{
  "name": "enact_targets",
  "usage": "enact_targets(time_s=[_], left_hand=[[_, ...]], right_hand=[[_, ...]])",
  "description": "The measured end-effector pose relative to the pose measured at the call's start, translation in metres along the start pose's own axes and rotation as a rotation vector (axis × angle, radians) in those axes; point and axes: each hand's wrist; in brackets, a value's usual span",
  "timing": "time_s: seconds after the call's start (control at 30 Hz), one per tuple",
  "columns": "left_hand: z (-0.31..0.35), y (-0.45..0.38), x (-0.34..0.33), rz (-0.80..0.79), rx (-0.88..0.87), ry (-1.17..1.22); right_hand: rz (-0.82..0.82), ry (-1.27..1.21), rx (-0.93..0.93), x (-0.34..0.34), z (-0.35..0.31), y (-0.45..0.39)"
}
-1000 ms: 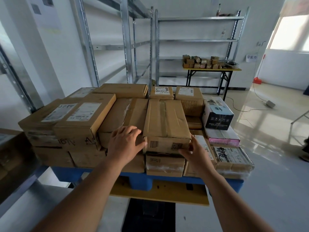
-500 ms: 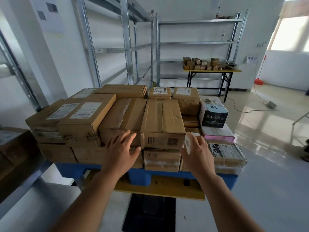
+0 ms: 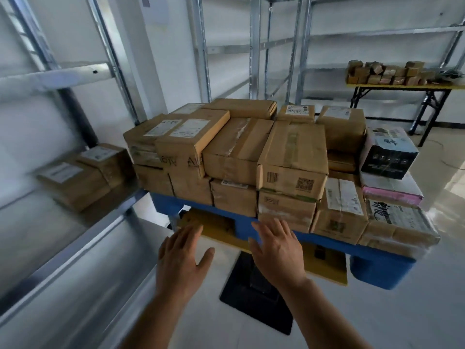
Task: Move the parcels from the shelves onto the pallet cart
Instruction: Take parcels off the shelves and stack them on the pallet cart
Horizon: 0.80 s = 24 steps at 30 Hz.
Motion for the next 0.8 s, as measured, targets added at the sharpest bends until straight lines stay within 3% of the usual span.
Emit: enact_targets(time_s=[0.43, 0.6, 0.8], left_hand=[[-0.100, 0.062, 0.050, 0.137, 0.375, -0.062], [-0.141, 0.054, 0.058, 0.164, 0.474, -0.087], [-0.214, 0.012, 0.071, 0.219, 0.579, -0.057]], right_hand=[[-0.162, -0.317, 0.322, -0.077, -0.113, -0.025], [-0.264, -0.329, 0.382, -0.111, -0.149, -0.051], [-0.259, -0.327, 0.425, -0.168, -0.199, -0.108]])
Point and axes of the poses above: each hand's wrist, its own y-axis away from the middle knuckle, its own x-axis out of the back of the hand, z = x × y, and after that the axes turned 5 degrees about -y, right-handed
